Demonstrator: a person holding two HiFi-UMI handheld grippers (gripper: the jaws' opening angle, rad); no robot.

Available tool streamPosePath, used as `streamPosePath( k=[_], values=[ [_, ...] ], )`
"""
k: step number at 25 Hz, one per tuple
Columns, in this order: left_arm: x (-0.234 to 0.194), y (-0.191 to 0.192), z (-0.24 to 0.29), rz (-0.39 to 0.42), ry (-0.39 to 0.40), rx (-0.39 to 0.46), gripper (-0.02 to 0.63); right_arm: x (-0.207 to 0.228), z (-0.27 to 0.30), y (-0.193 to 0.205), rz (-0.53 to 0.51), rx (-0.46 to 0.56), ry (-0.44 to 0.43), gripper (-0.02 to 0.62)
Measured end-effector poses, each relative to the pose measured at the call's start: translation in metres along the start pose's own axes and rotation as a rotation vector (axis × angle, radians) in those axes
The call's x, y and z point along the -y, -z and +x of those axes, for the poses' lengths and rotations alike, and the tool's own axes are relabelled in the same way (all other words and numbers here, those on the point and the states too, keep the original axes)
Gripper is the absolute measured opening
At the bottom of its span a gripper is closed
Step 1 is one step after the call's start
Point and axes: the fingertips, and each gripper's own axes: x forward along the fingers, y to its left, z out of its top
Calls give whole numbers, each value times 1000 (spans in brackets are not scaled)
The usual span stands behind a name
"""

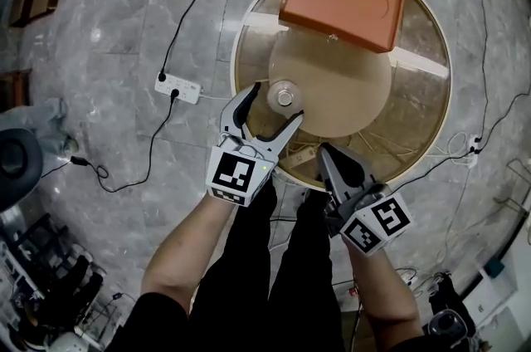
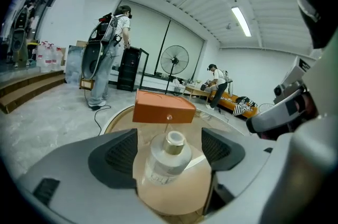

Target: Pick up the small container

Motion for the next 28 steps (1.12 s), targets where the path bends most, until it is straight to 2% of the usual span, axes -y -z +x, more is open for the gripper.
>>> streamPosePath(
  k=[6,13,18,28],
  values=[
    [-7,23,24,60,-32,-21,391,11,3,13,-6,3,-11,12],
    [-2,37,41,141,-48,-47,391,15,-18,20,-1,-8,16,12],
    [-5,42,52,142,-81,-41,362,17,-34,21,-4,-32,35,12],
    [-7,45,60,185,-147,-43,345,12,-42,29,9,-48,20,12]
  ],
)
